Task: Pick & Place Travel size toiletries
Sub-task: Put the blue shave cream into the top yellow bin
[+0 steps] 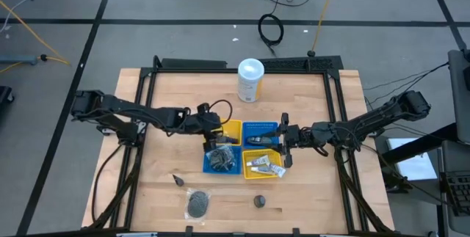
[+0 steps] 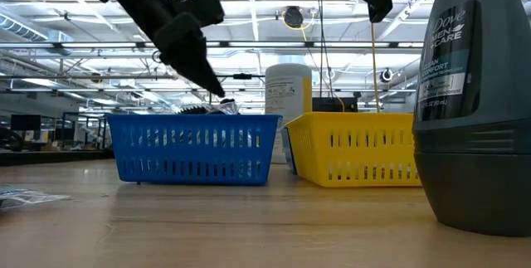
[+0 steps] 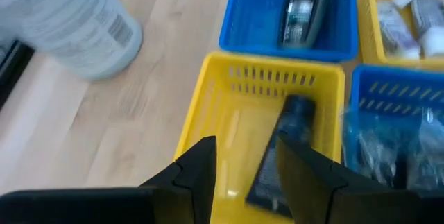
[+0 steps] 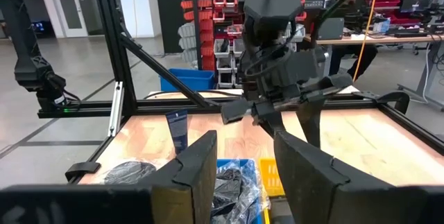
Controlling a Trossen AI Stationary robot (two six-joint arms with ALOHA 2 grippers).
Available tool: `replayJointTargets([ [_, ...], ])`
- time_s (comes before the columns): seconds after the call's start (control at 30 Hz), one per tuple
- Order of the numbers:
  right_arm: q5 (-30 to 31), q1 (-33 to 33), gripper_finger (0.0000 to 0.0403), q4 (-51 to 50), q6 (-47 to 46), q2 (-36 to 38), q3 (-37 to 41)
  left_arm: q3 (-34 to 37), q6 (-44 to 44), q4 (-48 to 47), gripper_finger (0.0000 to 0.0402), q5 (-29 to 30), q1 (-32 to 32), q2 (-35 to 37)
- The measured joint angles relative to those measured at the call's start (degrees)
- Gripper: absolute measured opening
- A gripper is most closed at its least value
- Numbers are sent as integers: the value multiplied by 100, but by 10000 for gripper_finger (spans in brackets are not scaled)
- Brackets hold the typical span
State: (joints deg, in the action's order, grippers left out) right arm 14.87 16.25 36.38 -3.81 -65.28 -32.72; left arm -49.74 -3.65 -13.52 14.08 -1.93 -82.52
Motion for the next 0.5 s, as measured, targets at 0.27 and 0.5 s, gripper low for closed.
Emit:
replayJointTargets([
  [0.27, -11, 0, 135, -224, -292, 0, -1, 0, -502, -1089, 147, -1020, -427, 797],
  [0.5, -15, 0, 137, -323, -450, -2, -1, 13, -1126, -1778, 147, -1463, -1609, 1220],
])
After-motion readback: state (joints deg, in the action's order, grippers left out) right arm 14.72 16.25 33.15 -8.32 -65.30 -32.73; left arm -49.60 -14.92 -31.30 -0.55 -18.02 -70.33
